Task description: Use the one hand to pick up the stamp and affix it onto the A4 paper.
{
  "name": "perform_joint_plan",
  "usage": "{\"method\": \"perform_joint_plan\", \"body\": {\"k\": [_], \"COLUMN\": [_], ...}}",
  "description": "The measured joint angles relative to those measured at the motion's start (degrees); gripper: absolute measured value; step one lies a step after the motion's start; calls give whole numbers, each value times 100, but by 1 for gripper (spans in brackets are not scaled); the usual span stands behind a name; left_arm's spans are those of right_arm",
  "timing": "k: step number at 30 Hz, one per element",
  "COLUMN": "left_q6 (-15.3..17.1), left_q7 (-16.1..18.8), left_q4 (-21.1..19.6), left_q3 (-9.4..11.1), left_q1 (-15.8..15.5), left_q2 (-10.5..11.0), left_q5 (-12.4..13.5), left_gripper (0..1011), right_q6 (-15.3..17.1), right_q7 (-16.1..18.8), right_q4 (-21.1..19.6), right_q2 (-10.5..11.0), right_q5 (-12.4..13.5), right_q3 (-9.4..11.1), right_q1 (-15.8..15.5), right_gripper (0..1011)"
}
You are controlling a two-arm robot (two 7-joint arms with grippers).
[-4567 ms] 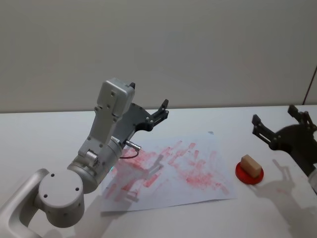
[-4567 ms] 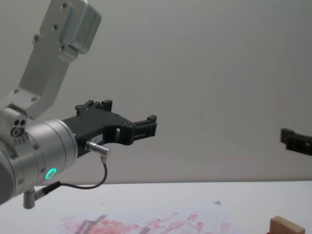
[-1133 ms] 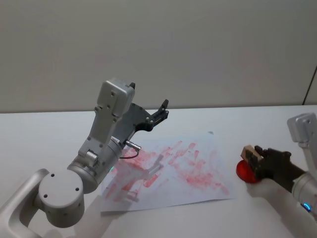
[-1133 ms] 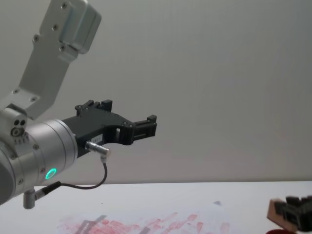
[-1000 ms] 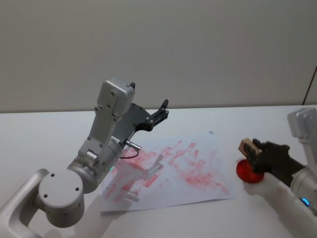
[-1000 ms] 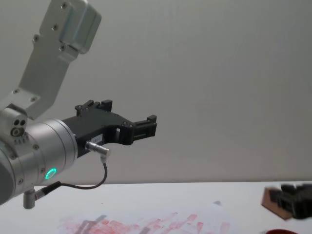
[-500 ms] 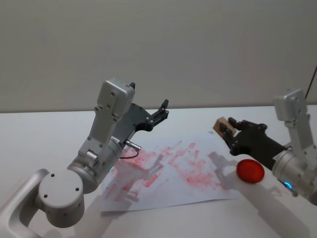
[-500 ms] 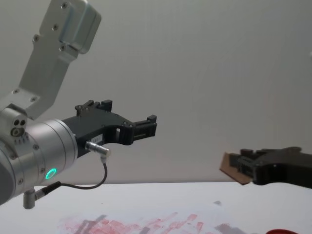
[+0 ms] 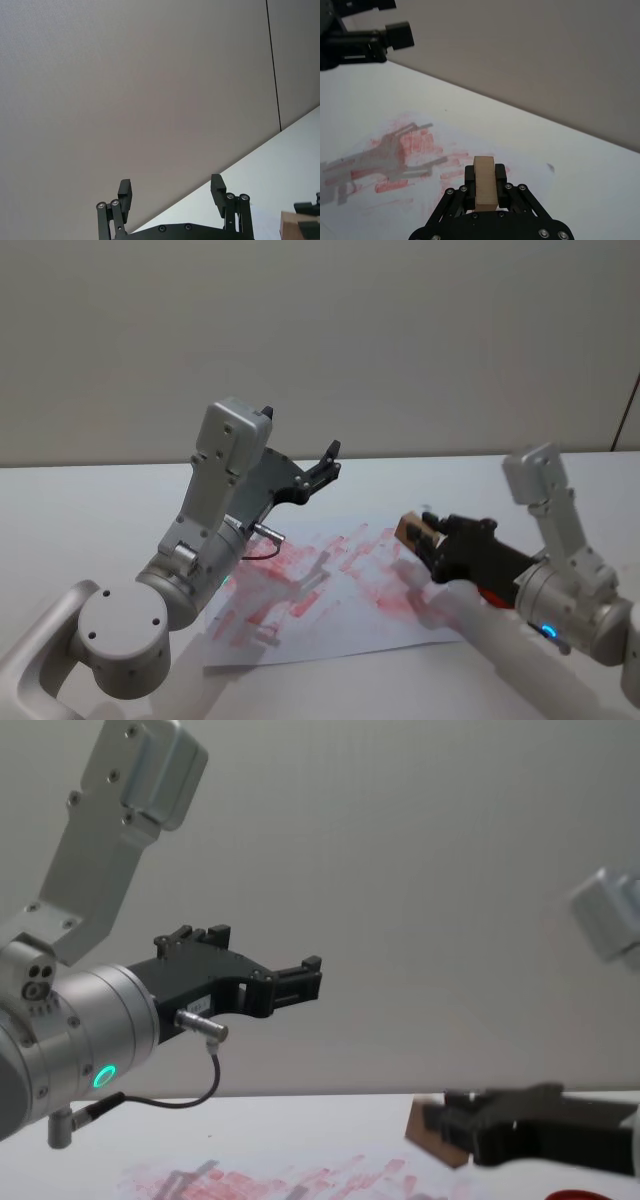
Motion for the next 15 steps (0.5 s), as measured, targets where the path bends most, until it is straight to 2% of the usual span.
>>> {"method": "perform_joint_plan", "body": {"k": [15], "left_q6": [0], "left_q7": [0], "left_q4": [0], "left_q3": [0], "left_q1": [0], "left_q2": [0], "left_q5": [0], "left_gripper": [1001], "right_q6": [268], "right_q7": [160], "right_q4": [431], "right_q2": [-117], "right_q5": [-339], "right_q3": [-187], "right_q1": [97], "right_gripper": [223]}}
